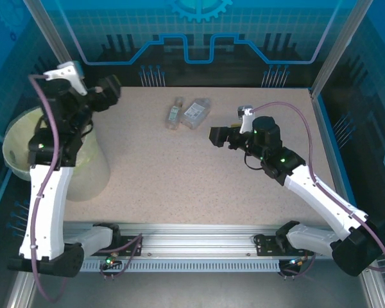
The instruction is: Put the plastic bottles in the bin
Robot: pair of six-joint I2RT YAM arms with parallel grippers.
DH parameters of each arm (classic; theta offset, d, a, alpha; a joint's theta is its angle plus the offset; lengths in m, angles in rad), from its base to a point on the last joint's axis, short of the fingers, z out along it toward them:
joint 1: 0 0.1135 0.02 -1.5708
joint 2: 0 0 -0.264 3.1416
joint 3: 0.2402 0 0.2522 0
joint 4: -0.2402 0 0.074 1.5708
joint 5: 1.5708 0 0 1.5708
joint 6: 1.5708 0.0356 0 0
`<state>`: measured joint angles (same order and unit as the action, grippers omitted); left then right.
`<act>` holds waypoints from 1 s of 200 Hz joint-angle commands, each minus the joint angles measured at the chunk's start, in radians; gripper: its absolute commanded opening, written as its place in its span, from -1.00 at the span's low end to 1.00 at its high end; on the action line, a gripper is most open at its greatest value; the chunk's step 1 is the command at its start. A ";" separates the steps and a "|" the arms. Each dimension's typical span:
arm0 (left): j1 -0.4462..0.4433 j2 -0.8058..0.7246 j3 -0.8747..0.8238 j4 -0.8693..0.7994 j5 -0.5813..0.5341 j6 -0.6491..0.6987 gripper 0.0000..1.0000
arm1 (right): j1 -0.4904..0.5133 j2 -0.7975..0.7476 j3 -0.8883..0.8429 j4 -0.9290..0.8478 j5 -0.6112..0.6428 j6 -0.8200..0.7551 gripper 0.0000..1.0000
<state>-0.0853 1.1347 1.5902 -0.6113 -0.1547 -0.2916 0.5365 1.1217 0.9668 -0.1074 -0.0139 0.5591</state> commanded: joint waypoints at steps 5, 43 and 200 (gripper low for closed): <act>-0.111 0.063 -0.075 0.115 0.031 -0.015 0.98 | 0.005 -0.024 -0.027 -0.042 0.069 0.057 0.99; -0.173 0.209 -0.074 0.118 0.021 -0.042 0.98 | 0.001 -0.053 -0.061 -0.059 0.125 0.090 0.99; -0.194 1.001 0.292 -0.003 0.080 0.243 0.98 | -0.021 -0.180 -0.101 -0.168 0.203 0.050 1.00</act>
<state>-0.2771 2.0571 1.7767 -0.5255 -0.0040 -0.1291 0.5289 0.9680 0.8692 -0.2436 0.1764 0.6247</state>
